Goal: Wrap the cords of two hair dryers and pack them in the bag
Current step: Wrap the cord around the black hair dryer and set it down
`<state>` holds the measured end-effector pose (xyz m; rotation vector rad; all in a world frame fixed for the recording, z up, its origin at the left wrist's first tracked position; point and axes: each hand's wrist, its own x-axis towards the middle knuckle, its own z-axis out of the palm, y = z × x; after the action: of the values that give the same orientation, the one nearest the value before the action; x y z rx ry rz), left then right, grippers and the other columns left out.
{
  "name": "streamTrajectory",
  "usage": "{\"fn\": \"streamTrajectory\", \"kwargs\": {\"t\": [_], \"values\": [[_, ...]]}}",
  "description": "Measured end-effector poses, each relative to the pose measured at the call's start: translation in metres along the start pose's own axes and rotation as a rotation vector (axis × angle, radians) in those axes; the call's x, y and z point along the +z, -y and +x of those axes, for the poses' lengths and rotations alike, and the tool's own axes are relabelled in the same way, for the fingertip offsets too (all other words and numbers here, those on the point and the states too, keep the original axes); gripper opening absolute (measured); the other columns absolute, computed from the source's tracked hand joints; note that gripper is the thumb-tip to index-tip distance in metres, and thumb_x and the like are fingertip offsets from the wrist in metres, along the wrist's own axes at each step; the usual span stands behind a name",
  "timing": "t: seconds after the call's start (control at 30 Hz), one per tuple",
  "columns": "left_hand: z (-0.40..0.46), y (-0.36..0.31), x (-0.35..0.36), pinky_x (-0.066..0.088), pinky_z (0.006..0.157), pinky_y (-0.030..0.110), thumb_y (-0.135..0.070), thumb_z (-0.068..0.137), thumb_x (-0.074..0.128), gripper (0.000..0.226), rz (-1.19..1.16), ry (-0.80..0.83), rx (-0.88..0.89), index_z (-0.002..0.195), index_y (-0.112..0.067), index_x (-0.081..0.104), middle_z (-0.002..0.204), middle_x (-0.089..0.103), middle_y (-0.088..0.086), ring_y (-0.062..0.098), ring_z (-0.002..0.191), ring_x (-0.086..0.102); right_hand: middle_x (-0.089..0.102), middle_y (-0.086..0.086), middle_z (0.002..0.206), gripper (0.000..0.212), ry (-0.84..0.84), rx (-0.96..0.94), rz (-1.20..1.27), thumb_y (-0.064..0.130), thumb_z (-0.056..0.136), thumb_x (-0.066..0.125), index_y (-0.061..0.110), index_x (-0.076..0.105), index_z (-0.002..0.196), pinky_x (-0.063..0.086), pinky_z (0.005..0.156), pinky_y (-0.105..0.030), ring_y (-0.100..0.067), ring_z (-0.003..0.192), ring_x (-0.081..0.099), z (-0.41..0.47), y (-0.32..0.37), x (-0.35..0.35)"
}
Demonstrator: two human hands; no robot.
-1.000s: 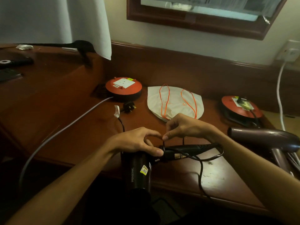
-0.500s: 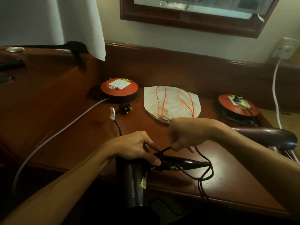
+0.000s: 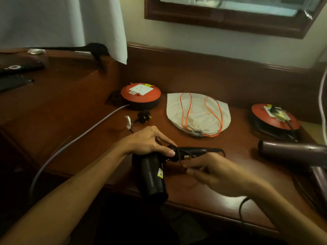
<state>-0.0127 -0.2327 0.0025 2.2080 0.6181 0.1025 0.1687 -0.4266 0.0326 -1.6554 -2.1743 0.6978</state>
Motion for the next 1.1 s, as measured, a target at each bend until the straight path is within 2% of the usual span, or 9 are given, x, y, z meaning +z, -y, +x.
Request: {"fn": "streamTrajectory", "kwargs": {"t": [0.13,0.23,0.33,0.5,0.63,0.77,0.83,0.97,1.1], "values": [[-0.001,0.005,0.002,0.056,0.084,0.02,-0.037,0.08,0.085,0.033,-0.073,-0.033,0.011,0.112,-0.033,0.08,0.086,0.077,-0.023,0.004,0.09,0.073,0.06,0.034,0.064,0.022,-0.06,0.134,0.223,0.016,0.103,0.057,0.016,0.074,0.117,0.042,0.057,-0.011,0.007,0.062,0.059,-0.006,-0.018,0.031],[-0.004,0.012,-0.002,0.058,0.09,0.037,-0.031,0.079,0.086,0.033,-0.188,-0.086,0.009,0.111,-0.03,0.081,0.091,0.08,-0.013,0.014,0.092,0.075,0.057,0.003,0.065,0.021,-0.056,0.305,0.719,0.014,0.101,0.059,0.009,0.076,0.112,0.036,0.043,-0.023,-0.007,0.046,0.042,-0.002,-0.036,0.043],[-0.01,0.018,0.003,0.059,0.09,0.043,-0.02,0.08,0.085,0.035,-0.368,-0.115,0.015,0.115,-0.017,0.079,0.097,0.081,0.004,0.026,0.093,0.077,0.052,-0.011,0.066,0.027,-0.002,0.386,0.894,0.024,0.097,0.063,-0.001,0.073,0.096,0.032,0.041,-0.025,-0.016,0.046,0.037,0.01,-0.05,0.05],[-0.024,0.026,0.02,0.058,0.079,0.033,-0.014,0.078,0.083,0.045,-0.569,-0.17,0.066,0.121,-0.005,0.074,0.099,0.078,0.02,0.029,0.087,0.076,0.042,-0.007,0.054,0.04,0.077,0.407,0.854,0.031,0.087,0.074,-0.001,0.055,0.075,0.031,0.04,-0.022,-0.015,0.042,0.029,0.034,-0.062,0.037],[-0.032,0.019,0.023,0.056,0.077,0.029,-0.021,0.075,0.085,0.044,-0.489,-0.135,0.092,0.117,-0.012,0.078,0.094,0.079,0.016,0.023,0.085,0.075,0.036,-0.008,0.061,0.042,0.153,0.391,0.753,0.013,0.085,0.079,-0.017,0.052,0.097,0.03,0.043,-0.022,-0.013,0.049,0.03,0.049,-0.071,0.023],[-0.03,0.004,0.019,0.057,0.081,0.032,-0.026,0.08,0.085,0.036,-0.344,-0.051,0.069,0.114,-0.019,0.08,0.091,0.081,0.004,0.018,0.087,0.076,0.06,-0.026,0.068,0.021,0.137,0.266,0.45,0.007,0.083,0.07,-0.013,0.068,0.091,0.042,0.049,-0.027,-0.018,0.053,0.053,0.065,-0.078,0.008],[-0.027,-0.002,0.014,0.057,0.082,0.031,-0.033,0.083,0.084,0.03,-0.269,0.008,0.051,0.111,-0.022,0.08,0.09,0.081,-0.002,0.016,0.086,0.076,0.069,-0.015,0.071,0.005,0.156,0.236,0.322,0.002,0.086,0.075,-0.002,0.075,0.084,0.046,0.053,-0.023,-0.01,0.058,0.059,0.073,-0.08,0.002],[-0.02,-0.011,0.017,0.057,0.084,0.028,-0.042,0.083,0.083,0.031,-0.124,0.098,0.049,0.108,-0.025,0.081,0.089,0.079,-0.011,0.006,0.084,0.073,0.066,-0.006,0.072,0.01,0.311,0.266,0.274,0.009,0.089,0.075,0.007,0.074,0.079,0.047,0.062,-0.026,-0.014,0.065,0.057,0.082,-0.073,-0.015],[-0.009,-0.019,0.022,0.054,0.09,0.031,-0.067,0.076,0.078,0.045,0.123,0.182,-0.006,0.104,-0.031,0.079,0.09,0.073,-0.022,-0.002,0.092,0.068,0.064,0.001,0.065,0.016,0.401,0.317,0.225,0.017,0.088,0.077,0.002,0.073,0.083,0.043,0.051,-0.02,-0.006,0.053,0.053,0.087,-0.063,-0.024]]}}
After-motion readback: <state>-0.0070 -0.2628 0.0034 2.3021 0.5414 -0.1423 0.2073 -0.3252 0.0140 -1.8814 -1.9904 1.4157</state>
